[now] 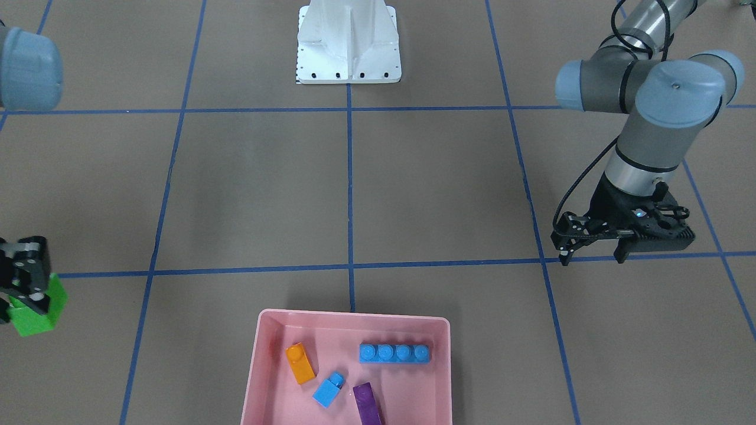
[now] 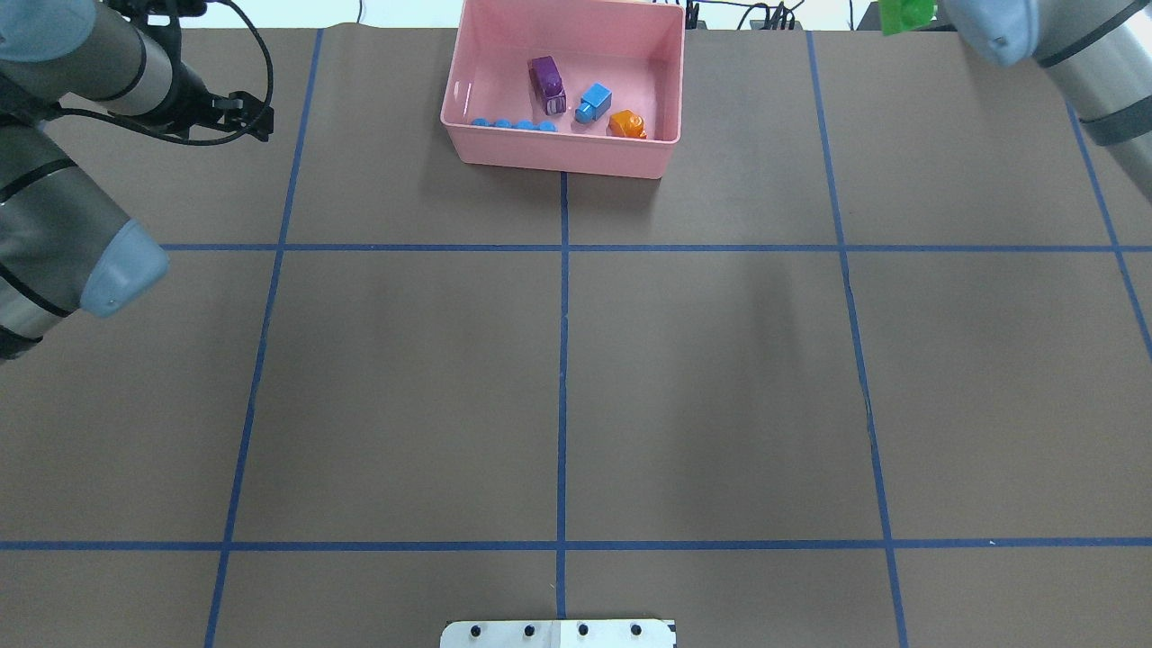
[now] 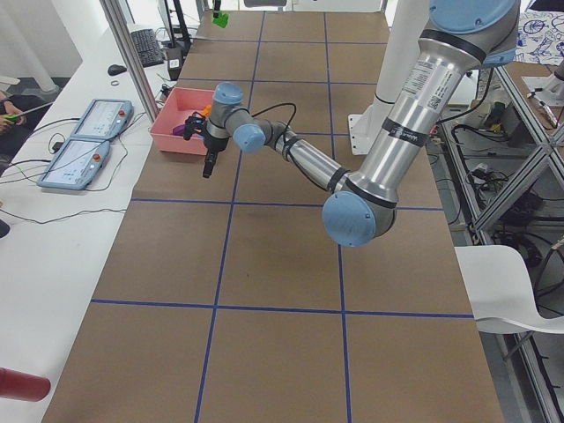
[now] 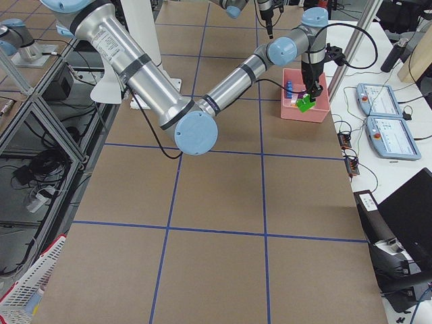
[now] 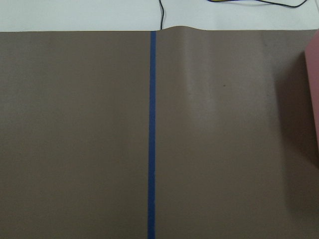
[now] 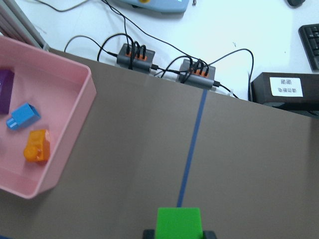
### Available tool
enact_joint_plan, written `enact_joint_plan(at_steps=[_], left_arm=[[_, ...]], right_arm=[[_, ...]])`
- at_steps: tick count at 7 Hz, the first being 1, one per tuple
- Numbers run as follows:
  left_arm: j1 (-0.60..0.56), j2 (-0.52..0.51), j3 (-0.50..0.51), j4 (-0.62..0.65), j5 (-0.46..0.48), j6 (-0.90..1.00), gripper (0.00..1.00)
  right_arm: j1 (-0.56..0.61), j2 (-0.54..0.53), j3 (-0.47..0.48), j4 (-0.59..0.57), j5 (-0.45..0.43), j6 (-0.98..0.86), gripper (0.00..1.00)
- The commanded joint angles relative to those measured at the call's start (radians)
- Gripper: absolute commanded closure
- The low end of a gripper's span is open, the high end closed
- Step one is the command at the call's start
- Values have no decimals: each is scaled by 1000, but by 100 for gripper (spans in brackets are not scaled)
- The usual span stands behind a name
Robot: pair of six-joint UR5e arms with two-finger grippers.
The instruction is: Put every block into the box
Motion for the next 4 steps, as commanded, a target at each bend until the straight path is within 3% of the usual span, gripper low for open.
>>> enact_joint_plan(at_steps=[1,4], left_arm=[[-5,55,-21,0,3,51,0],[-8,86,-29,-8,3,62,0]], right_arm=[[-115,105,-192,287,-110,261,100],[-218,205,-356,503,-226,483,100]])
